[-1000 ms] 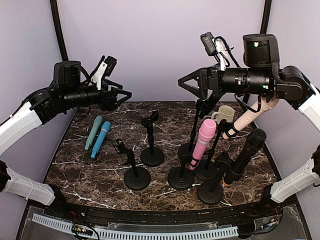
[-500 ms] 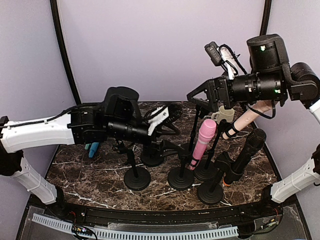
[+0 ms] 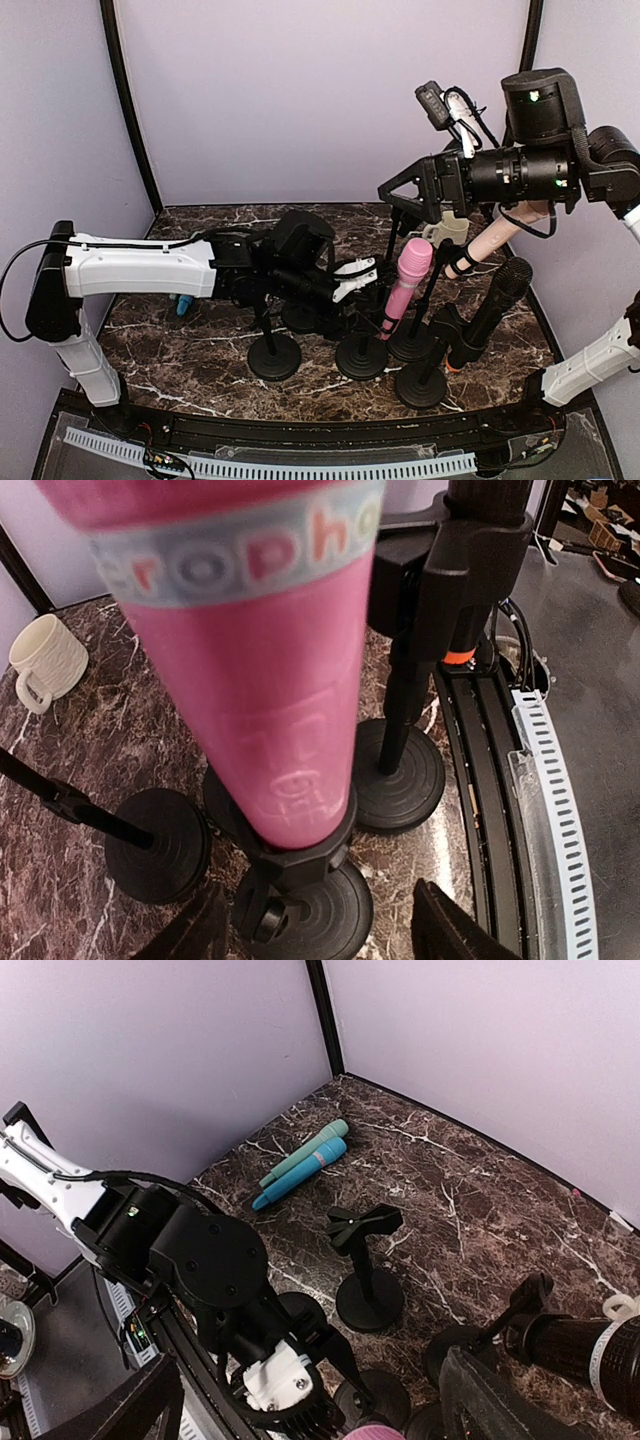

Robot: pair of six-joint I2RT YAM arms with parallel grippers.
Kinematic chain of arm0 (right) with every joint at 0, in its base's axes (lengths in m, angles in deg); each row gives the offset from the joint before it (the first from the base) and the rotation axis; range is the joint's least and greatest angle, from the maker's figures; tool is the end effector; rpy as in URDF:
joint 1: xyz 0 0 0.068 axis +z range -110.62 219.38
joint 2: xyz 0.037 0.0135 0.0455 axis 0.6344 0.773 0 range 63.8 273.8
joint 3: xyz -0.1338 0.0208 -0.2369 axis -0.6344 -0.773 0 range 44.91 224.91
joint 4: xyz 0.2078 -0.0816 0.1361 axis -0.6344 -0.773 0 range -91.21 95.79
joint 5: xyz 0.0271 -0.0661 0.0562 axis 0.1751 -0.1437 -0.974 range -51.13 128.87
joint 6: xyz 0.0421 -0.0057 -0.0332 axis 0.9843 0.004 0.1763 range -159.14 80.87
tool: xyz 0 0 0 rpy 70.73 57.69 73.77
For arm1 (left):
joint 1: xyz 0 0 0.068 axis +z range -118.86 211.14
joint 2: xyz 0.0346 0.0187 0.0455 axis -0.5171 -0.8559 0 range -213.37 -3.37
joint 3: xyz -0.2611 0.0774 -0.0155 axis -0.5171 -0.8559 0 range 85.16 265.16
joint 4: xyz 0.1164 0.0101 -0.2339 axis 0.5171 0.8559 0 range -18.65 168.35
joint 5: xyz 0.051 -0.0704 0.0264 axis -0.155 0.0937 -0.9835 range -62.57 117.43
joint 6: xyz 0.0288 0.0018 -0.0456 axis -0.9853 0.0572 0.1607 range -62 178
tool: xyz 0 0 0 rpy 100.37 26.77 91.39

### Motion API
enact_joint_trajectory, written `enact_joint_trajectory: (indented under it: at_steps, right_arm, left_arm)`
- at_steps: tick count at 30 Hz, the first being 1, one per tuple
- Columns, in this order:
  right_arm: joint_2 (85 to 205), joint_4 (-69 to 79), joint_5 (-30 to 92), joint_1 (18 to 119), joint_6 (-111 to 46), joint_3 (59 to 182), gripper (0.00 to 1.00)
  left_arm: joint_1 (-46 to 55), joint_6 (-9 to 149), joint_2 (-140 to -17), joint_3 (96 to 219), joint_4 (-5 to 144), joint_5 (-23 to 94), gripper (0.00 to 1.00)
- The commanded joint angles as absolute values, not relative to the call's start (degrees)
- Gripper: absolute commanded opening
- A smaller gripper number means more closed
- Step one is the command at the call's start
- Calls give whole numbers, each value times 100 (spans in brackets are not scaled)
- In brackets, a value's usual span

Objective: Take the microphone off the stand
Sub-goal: Move the microphone stand with the microphone to the center of the board.

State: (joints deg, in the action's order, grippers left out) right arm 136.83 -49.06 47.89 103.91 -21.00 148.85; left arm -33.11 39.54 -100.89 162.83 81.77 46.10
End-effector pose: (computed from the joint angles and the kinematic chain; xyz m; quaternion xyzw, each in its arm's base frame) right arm 0.1006 0.1981 0.4991 -0.2898 0.7851 0.3094 0.4515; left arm 0.1629 -0.3636 0.2941 0.6260 0.5889 -0.3208 0.3980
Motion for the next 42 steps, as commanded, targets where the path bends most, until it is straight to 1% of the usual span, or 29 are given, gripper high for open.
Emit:
enact_joint_trajectory:
  at_steps: [1,6,10,20,23,32,35,40,42]
  right_arm:
    - [13572,-4509,4728,10440,-2199,14839,90]
    - [13487,-4351,4645,10444,-2206,14725,90]
    - [13451,-4284,4617,10442,-2216,14672,90]
    - [13452,-4140,4557,10442,-2252,14617,90]
    - [13472,-4133,4553,10442,-2253,14631,90]
    - [13445,-4068,4611,10442,-2264,14593,90]
    - [13457,-4070,4634,10440,-2278,14597,90]
    - [13455,-4068,4676,10439,-2294,14587,90]
    - [13452,-4068,4690,10442,-2294,14590,90]
  left_arm:
    - [-3261,3702,-10277,16481,8266,4694,65]
    - [-3159,3693,-10424,16461,8139,4710,64]
    - [-3098,3649,-10499,16457,8128,4694,61]
    - [-3083,3500,-10618,16478,8155,4442,62]
    - [-3083,3447,-10658,16493,8145,4393,59]
    - [-3082,3360,-10667,16492,8124,4283,40]
    - [-3083,3349,-10603,16444,8124,4210,31]
    - [-3083,3360,-10331,16228,7999,4079,26]
    - [-3084,3385,-10242,16106,7978,4034,21]
